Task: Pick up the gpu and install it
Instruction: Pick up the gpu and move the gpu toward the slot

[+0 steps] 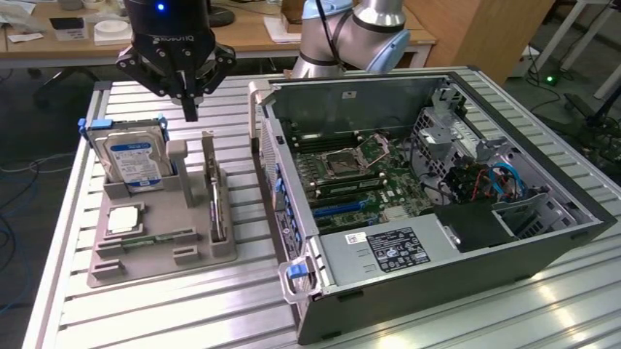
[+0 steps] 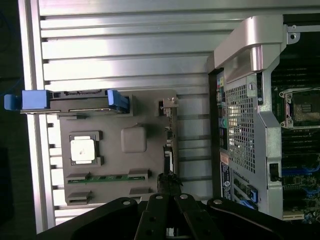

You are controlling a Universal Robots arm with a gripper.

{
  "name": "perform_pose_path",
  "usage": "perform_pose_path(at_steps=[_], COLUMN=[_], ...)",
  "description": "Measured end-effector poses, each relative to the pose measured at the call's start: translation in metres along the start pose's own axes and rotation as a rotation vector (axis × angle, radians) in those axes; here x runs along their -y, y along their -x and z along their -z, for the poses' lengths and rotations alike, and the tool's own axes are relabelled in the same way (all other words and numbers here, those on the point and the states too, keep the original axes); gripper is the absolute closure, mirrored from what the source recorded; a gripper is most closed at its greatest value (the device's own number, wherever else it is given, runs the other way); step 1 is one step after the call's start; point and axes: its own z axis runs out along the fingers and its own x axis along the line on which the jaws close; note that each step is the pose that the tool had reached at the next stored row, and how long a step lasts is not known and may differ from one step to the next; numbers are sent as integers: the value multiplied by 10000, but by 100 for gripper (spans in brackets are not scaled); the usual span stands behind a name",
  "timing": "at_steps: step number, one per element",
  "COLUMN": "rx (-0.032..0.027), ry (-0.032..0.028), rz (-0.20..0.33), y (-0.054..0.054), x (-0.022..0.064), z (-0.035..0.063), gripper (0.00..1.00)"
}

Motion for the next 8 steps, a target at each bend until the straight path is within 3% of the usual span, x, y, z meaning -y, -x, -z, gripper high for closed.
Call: perform_pose_path(at_steps=[8], rx=[0], ry=[0], rz=[0], y=[0], x=[0], z=[0], gripper=[90])
